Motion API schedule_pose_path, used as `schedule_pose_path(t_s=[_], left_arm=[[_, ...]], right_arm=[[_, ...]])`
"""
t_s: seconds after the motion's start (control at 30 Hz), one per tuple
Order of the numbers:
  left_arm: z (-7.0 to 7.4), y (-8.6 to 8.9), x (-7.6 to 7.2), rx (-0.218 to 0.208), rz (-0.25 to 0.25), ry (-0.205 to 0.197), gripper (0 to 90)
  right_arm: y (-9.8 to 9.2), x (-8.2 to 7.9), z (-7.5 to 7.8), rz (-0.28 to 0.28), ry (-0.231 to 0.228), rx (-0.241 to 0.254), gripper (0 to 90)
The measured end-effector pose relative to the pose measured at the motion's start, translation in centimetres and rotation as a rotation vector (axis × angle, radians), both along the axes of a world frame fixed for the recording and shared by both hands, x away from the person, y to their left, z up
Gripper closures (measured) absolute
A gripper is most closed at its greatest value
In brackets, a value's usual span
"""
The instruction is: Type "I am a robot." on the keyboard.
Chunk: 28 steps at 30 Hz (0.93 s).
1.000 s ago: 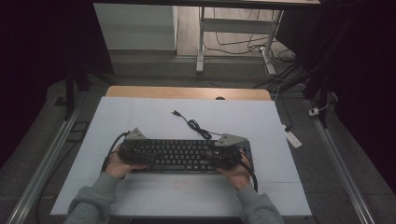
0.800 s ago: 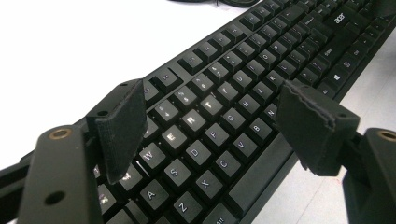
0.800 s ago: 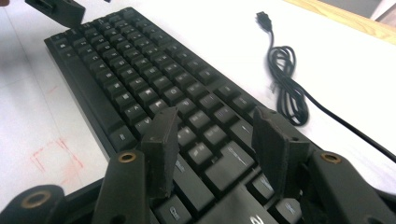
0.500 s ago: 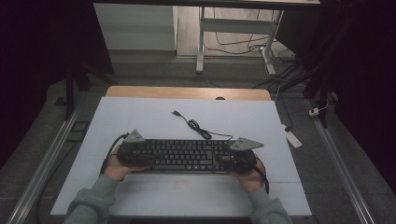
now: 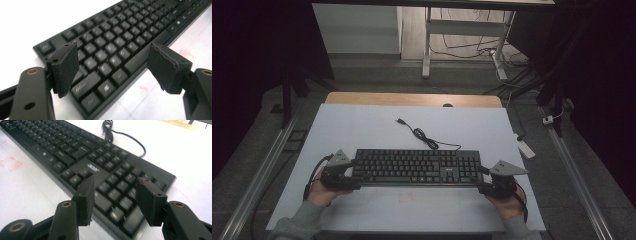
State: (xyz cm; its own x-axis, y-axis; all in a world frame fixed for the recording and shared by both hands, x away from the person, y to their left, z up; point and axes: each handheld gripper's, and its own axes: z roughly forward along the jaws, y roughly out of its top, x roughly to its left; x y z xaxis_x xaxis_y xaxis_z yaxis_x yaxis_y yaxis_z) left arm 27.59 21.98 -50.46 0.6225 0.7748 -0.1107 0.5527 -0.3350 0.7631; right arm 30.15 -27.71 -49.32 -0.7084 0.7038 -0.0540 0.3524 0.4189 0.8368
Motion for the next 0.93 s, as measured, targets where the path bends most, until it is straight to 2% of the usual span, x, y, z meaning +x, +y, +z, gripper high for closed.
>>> schedule_pose_path(t_s=[0.23,0.43,0.93], left_arm=[[-0.6,0.6,-0.7,-0.001,0.007,0.002,25.5],[-0.4,0.5,-0.7,-0.001,0.001,-0.008,25.4],[-0.3,0.7,-0.6,0.001,0.003,-0.015,25.3]], right_arm=[[-1.6,-0.6,-0.6,0.006,0.003,0.007,48.8],[-1.2,-0.5,-0.8,0.026,0.006,0.003,48.7],[-1.1,-0.4,-0.8,0.032,0.004,0.005,48.6]])
